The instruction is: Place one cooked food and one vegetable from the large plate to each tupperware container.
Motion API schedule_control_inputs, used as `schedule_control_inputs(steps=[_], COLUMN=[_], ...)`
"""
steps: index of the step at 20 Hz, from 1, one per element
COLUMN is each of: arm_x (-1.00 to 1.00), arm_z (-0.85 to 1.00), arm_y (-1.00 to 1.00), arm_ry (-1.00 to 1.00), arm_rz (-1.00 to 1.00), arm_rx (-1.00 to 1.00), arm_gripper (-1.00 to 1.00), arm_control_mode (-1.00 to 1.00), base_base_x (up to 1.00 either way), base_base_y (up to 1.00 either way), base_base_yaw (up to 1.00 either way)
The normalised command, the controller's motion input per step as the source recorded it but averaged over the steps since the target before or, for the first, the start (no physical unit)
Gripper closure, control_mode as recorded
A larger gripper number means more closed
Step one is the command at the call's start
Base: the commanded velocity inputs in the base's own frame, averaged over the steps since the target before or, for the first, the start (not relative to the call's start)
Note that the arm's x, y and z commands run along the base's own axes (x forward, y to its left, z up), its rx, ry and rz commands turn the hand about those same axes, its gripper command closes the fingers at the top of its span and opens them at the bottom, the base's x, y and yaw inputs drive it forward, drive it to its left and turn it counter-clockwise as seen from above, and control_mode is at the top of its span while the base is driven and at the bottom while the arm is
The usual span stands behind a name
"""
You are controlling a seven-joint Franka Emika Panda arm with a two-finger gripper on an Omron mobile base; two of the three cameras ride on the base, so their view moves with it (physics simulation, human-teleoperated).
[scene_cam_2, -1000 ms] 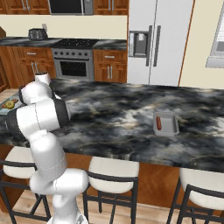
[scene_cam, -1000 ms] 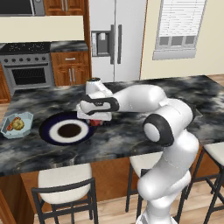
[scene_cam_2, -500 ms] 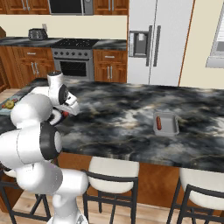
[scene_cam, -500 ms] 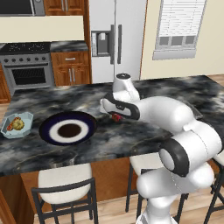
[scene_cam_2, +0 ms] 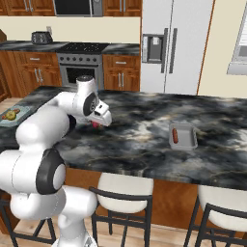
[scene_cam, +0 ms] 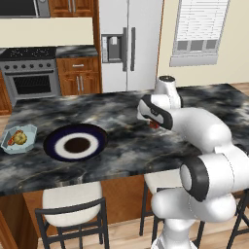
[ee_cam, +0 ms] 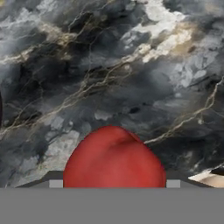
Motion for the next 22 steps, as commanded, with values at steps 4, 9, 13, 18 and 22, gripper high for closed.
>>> schedule_control_inputs(steps=[4, 9, 13, 18, 22], arm_x=[-0.15, -0.01, 0.0, 0.0, 0.01], arm_z=[0.0, 0.0, 0.0, 0.0, 0.0], arm_y=[-1.0, -1.0, -1.0, -1.0, -1.0], arm_ry=[-0.05, 0.0, 0.0, 0.02, 0.05], arm_rz=[0.04, 0.02, 0.02, 0.02, 0.0], arm_rx=[0.0, 0.0, 0.0, 0.0, 0.0], arm_gripper=[1.0, 1.0, 1.0, 1.0, 1.0], arm_control_mode=[-1.0, -1.0, -1.0, -1.0, -1.0], base_base_x=[0.0, 0.0, 0.0, 0.0, 0.0], base_base_y=[0.0, 0.0, 0.0, 0.0, 0.0], base_base_yaw=[0.0, 0.0, 0.0, 0.0, 0.0])
